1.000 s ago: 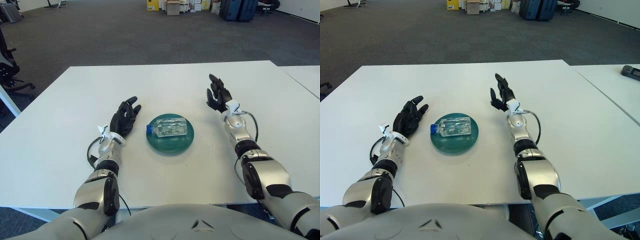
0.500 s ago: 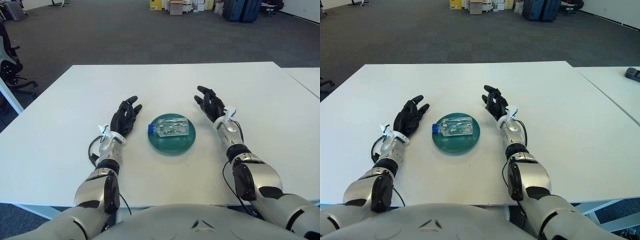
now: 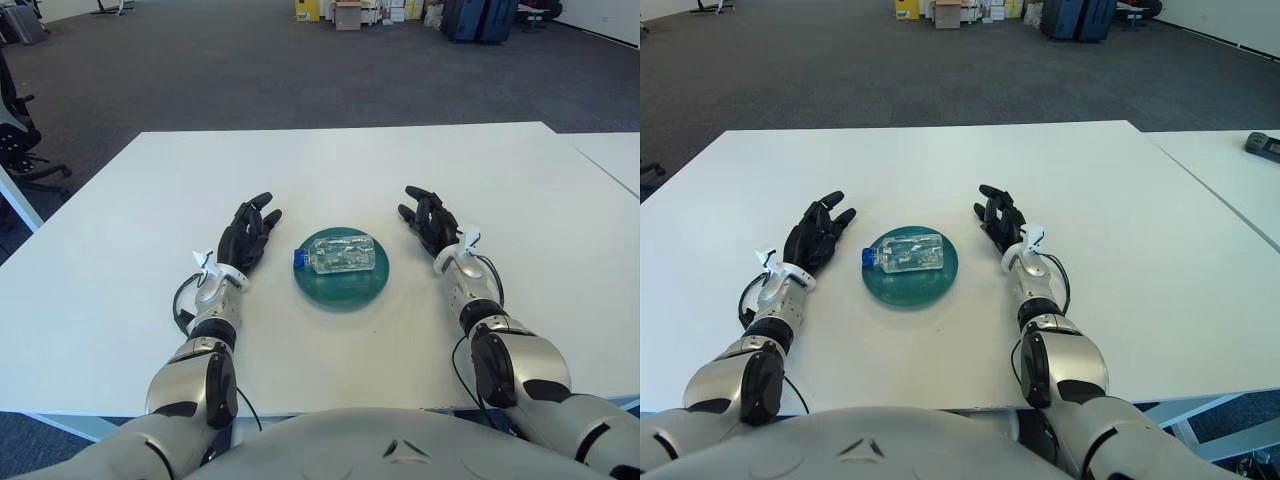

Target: Put the bottle into the plate.

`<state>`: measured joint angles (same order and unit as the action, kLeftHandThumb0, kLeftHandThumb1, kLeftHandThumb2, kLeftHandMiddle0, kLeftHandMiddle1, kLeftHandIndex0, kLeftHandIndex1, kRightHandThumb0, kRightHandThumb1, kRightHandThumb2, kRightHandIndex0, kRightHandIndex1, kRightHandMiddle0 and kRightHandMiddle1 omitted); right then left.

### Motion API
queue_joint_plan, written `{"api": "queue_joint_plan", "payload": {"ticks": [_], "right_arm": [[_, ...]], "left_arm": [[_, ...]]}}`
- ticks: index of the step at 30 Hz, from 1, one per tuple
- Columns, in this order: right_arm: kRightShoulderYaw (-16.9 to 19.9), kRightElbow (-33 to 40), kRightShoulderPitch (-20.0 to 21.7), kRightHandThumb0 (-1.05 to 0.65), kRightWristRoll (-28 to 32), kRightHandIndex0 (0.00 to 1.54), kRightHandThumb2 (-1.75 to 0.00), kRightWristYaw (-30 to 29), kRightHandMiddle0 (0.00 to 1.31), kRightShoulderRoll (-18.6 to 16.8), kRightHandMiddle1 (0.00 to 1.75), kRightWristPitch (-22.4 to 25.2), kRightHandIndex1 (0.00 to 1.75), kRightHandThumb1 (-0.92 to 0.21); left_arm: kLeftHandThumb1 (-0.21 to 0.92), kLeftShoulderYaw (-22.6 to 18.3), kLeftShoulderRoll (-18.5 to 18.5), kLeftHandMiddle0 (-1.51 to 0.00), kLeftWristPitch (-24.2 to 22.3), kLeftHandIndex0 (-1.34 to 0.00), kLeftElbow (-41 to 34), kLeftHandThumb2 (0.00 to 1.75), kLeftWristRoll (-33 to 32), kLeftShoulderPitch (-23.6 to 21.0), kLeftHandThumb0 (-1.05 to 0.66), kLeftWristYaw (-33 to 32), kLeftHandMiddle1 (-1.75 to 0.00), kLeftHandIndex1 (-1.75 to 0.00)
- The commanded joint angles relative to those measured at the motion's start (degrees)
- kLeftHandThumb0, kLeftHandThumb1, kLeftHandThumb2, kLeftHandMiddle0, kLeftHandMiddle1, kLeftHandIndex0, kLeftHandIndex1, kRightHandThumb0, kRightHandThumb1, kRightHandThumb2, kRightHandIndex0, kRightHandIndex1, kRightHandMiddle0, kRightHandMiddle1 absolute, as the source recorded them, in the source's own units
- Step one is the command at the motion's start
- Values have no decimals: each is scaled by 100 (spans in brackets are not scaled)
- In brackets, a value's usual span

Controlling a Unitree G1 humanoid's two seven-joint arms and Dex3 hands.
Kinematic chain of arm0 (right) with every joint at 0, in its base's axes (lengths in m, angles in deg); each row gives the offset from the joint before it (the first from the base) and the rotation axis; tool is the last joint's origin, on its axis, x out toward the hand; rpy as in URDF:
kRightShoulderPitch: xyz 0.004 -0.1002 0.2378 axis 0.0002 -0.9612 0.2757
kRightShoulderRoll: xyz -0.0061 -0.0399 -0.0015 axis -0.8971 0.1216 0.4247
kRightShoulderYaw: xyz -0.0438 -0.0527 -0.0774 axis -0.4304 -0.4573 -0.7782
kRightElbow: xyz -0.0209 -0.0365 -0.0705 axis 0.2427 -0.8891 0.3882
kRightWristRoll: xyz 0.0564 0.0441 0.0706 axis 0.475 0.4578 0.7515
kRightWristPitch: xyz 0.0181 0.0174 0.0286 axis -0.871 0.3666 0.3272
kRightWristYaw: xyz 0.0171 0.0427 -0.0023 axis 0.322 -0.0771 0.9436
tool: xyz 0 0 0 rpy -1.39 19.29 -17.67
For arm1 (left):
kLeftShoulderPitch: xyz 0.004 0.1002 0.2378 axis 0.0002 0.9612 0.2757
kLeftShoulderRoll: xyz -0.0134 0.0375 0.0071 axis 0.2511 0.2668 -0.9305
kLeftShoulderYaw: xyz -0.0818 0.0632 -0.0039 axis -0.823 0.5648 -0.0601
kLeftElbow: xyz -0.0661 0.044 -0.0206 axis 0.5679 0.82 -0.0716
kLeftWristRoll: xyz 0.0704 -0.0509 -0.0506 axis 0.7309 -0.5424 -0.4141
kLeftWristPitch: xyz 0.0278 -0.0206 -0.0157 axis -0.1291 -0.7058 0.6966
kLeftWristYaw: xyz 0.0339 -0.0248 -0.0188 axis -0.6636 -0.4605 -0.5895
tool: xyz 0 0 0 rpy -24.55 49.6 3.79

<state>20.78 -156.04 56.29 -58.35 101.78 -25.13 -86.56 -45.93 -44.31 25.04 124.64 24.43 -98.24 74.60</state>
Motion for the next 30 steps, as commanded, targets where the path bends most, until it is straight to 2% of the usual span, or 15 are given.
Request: {"api": "queue_joint_plan", "payload": {"ticks": [1,15,30], "right_arm": [[-59,-101,-87,-77,-135,44,-89,-70,1,54,86,-5,5,-92],[-197,-248,-152,-81,-411,44,-90,-378,0,144,87,53,3,-92],[-194,-357,-122,-83,-431,44,-89,-383,0,157,88,235,2,-92]], "left_arm": [[92,-2,38,-55,-112,-19,99,77,38,168,-67,-9,-81,-102],[92,1,85,-53,-60,-16,155,71,48,166,-65,103,-80,-100],[92,9,91,-52,-59,-15,150,69,54,185,-64,90,-79,-98]]}}
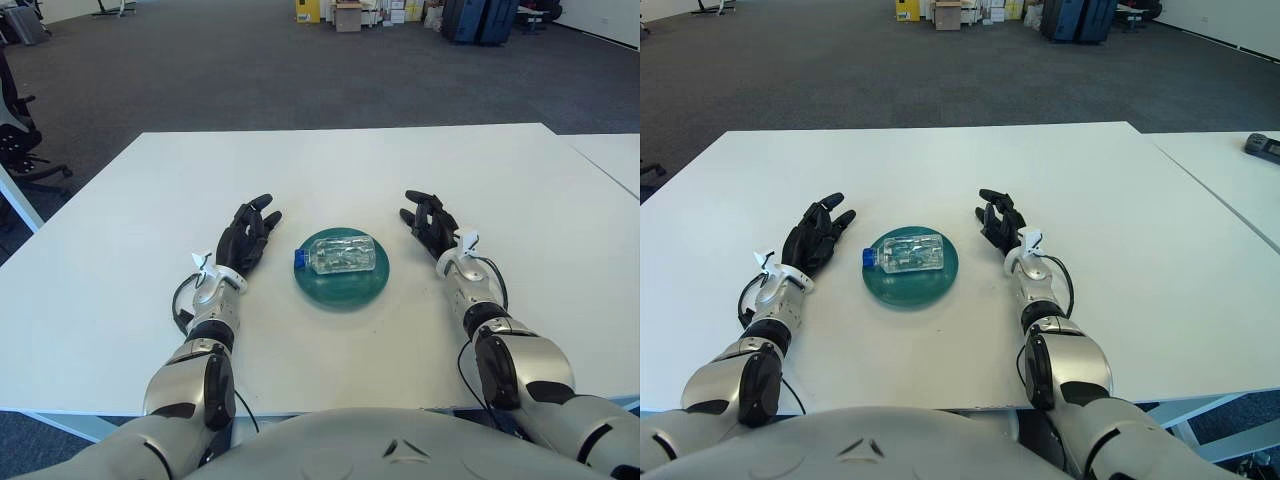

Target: Put the bottle into the plate.

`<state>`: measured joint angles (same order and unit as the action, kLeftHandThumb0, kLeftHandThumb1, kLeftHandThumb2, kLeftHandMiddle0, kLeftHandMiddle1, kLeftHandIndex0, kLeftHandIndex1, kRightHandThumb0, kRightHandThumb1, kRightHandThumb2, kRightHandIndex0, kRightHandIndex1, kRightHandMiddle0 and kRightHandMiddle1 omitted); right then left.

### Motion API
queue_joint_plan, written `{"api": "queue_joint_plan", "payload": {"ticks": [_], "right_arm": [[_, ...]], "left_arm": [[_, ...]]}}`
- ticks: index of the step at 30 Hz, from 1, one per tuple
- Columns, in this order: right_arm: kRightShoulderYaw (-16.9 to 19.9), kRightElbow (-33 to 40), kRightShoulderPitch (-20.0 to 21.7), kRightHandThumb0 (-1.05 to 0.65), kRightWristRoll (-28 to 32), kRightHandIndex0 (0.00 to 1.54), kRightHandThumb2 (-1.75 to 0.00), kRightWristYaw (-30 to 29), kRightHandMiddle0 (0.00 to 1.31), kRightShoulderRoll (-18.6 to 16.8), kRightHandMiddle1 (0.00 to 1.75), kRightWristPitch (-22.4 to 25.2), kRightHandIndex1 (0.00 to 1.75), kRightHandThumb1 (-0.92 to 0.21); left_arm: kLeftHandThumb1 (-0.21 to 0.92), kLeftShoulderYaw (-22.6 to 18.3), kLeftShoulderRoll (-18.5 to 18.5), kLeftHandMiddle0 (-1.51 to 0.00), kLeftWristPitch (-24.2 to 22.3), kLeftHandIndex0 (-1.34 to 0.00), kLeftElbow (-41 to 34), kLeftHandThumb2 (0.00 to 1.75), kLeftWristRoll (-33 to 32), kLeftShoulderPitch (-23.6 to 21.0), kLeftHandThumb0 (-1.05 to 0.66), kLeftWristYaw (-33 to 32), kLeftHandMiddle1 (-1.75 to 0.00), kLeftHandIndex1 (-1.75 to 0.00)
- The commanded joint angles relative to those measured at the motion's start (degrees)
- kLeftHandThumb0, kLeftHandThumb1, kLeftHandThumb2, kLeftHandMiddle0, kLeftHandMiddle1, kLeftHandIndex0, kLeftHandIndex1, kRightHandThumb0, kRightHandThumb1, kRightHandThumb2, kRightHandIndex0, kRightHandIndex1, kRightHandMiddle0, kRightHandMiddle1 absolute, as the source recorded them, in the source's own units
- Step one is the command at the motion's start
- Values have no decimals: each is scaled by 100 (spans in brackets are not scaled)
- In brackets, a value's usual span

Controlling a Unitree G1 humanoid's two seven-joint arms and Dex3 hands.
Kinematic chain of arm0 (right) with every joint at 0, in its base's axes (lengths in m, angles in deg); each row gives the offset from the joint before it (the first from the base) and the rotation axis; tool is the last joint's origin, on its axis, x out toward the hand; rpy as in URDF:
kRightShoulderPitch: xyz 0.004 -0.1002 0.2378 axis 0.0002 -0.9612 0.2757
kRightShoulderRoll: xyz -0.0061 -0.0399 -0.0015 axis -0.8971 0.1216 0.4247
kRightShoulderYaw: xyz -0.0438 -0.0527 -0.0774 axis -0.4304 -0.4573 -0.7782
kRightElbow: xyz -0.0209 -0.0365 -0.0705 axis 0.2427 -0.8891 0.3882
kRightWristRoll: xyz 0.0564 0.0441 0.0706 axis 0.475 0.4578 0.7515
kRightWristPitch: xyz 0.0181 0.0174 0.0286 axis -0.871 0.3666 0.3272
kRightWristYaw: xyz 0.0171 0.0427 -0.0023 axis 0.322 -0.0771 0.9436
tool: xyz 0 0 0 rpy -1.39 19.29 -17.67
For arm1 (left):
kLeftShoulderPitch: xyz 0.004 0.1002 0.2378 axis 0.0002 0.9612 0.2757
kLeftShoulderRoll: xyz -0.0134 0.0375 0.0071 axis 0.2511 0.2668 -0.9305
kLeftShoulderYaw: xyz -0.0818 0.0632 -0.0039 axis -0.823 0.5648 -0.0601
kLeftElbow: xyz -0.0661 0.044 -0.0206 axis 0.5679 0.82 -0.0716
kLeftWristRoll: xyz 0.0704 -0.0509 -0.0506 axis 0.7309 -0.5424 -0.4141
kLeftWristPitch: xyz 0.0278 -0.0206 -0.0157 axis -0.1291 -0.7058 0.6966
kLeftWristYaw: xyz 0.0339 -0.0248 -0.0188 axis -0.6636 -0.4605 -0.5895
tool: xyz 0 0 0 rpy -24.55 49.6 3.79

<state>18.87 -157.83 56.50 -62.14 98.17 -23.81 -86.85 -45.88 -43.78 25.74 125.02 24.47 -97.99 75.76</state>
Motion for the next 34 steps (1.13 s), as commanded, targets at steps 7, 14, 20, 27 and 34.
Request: {"api": "queue_joint_plan", "payload": {"ticks": [7,14,20,27,34], "right_arm": [[-1,-189,-163,-85,-47,44,-88,22,0,13,89,253,2,-92],[-84,-194,-168,-87,-152,43,-89,-49,0,39,87,278,1,-92],[-99,-192,-181,-86,-147,45,-89,-32,0,35,86,240,2,-92],[-91,-192,-184,-84,-118,46,-87,-5,0,21,87,234,2,-92],[-14,-196,-186,-84,-33,46,-84,77,0,-11,89,250,2,-92]], "left_arm": [[92,6,54,-51,-132,-16,115,69,53,176,-64,-27,-79,-99],[92,9,79,-52,-130,-16,109,69,59,195,-65,-35,-79,-99],[92,18,103,-52,-136,-16,104,69,66,205,-65,-52,-79,-99],[92,36,115,-52,-123,-15,79,69,80,225,-64,-57,-79,-99],[92,56,124,-52,-117,-16,64,69,100,239,-64,-59,-80,-99]]}}
